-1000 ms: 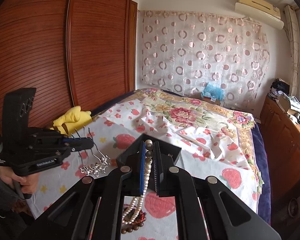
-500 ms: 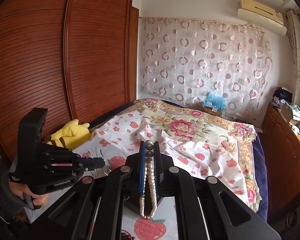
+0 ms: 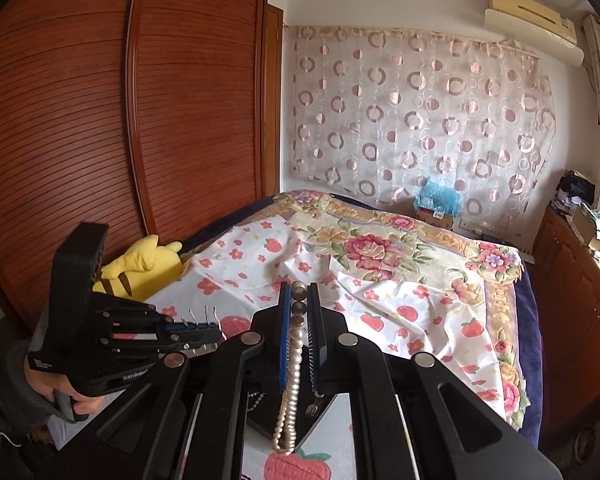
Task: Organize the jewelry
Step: 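Carry the hairpins and pearl strand over the black box and lower them in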
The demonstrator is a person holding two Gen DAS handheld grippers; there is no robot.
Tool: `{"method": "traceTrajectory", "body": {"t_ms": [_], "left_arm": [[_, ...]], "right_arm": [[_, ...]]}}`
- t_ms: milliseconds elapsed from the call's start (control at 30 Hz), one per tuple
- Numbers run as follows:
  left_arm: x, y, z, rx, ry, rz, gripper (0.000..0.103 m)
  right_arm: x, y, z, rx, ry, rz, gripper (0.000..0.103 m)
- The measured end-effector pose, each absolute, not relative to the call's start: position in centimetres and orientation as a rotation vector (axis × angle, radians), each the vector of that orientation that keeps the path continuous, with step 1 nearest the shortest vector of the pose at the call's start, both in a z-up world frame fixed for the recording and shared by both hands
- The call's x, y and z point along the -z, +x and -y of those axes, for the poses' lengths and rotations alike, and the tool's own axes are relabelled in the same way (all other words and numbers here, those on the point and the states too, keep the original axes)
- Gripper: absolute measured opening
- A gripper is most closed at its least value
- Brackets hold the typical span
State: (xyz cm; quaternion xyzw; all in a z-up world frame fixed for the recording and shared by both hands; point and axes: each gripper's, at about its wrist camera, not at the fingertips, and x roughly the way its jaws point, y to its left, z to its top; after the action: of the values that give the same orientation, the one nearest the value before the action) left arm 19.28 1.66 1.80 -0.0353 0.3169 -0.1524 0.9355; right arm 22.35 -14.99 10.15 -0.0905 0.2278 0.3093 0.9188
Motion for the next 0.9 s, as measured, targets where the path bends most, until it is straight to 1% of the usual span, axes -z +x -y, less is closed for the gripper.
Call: {"method": "traceTrajectory", "body": {"t_ms": [167, 300, 733, 900], "left_arm": [[-1.1, 19.8, -1.6, 0.315, -0.072, -0.664, 0.001], [-0.5, 20.2, -1.6, 0.314, -0.072, -0.677, 0.001], [0.9, 21.2, -1.3, 0.311, -0.065, -0.712, 0.001], [1.3, 21.6, -1.0, 0.315, -0.058, -0.725, 0.001]], "right_arm": [[-10.5, 22.5, 15.0, -0.642, -0.183, -0.460, 0.009], [-9.3, 23.1, 14.6, -0.653, -0.188, -0.497, 0.009], [0.7, 25.6, 12.9, -0.656, -0.181, -0.737, 0.009], [2.1, 25.7, 12.9, -0.658, -0.166, -0.761, 0.010]]}}
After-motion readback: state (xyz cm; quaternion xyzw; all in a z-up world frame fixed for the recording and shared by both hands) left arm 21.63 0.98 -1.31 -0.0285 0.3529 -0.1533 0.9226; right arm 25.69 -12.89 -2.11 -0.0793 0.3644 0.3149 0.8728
